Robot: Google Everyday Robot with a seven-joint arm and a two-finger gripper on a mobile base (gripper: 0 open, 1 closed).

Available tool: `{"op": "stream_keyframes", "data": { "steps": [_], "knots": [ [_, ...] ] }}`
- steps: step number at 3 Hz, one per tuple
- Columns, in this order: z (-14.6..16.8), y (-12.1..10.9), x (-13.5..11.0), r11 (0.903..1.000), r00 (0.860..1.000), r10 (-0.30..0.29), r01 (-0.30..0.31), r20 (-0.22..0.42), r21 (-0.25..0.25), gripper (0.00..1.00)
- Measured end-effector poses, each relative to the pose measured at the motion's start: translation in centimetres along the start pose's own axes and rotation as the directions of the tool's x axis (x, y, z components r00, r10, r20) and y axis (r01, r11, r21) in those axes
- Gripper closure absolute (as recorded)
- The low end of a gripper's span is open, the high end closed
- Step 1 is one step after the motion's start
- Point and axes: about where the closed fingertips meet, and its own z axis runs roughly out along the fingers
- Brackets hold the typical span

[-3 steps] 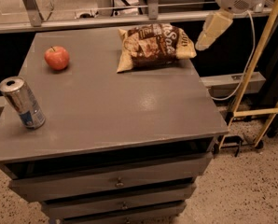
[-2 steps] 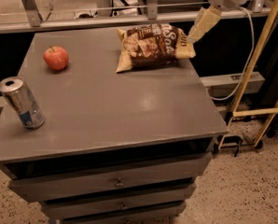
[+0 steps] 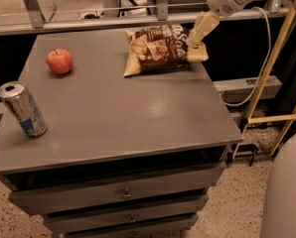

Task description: Move brown chip bag near apple

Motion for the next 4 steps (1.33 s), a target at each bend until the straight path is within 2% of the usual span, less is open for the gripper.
{"op": "stream_keyframes", "data": {
  "steps": [1,2,3,4],
  "knots": [
    [2.4,2.2,1.1,0.9959,1.000,0.012,-0.012,-0.006,-0.090,0.00],
    [4.4,4.3,2.9,0.9856,0.999,0.025,-0.030,-0.034,-0.166,0.00],
    [5.5,5.6,4.1,0.9775,0.998,0.031,-0.041,-0.053,-0.207,0.18],
    [6.1,6.0,4.4,0.9737,0.998,0.025,-0.037,-0.054,-0.225,0.41]
  ]
}}
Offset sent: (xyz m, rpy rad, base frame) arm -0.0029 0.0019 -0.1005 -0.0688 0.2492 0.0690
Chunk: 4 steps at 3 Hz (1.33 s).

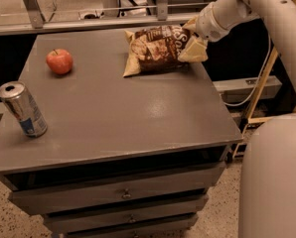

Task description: Move brown chip bag near apple

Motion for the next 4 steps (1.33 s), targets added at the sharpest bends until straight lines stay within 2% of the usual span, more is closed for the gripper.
{"op": "stream_keyframes", "data": {
  "steps": [2,3,4],
  "knots": [
    [0.42,0.04,-0.31,0.9999,1.000,0.000,0.000,0.005,-0.016,0.88],
    [0.80,0.14,-0.35,0.9998,1.000,0.000,0.000,0.006,-0.022,1.00],
    [0.82,0.14,-0.35,0.9998,1.000,0.000,0.000,0.006,-0.022,1.00]
  ]
}}
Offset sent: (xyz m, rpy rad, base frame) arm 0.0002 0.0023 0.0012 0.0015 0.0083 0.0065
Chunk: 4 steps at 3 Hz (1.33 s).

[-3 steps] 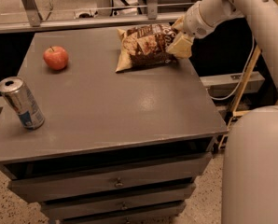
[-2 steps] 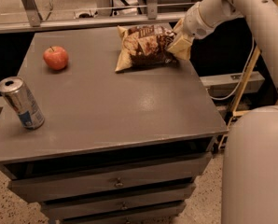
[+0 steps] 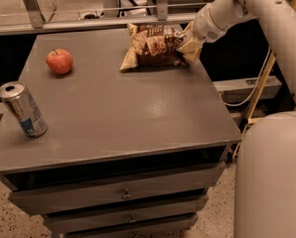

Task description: Move brown chip bag near apple

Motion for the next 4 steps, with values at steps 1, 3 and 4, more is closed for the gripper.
{"op": "stream_keyframes", "data": {
  "steps": [1,3,4],
  "knots": [
    [-0.8,-0.5,-0.8,0.9984,1.000,-0.017,0.015,0.022,0.055,1.00],
    [-5.5,-0.2,-5.6,0.9532,0.991,-0.127,0.109,0.045,0.282,1.00],
    [-6.2,-0.1,-7.9,0.9318,0.982,-0.170,0.135,0.077,0.337,1.00]
  ]
}}
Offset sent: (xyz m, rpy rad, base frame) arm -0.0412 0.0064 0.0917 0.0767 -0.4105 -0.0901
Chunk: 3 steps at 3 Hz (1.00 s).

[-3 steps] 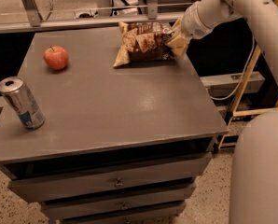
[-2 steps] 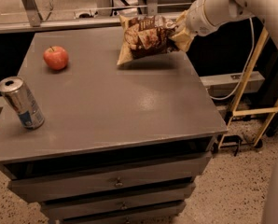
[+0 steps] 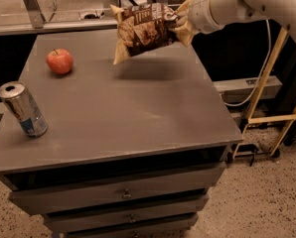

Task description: Move brown chip bag near apple

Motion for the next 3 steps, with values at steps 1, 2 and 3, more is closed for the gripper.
{"op": "stream_keyframes", "data": {
  "steps": [1,2,3],
  "knots": [
    [0.4,-0.5,-1.8,0.9995,0.998,-0.020,0.019,0.057,0.027,1.00],
    [1.2,-1.0,-3.2,0.9988,0.992,-0.040,0.036,0.120,0.032,1.00],
    [2.4,-1.4,-4.5,0.9984,0.985,-0.056,0.055,0.165,0.011,1.00]
  ]
}}
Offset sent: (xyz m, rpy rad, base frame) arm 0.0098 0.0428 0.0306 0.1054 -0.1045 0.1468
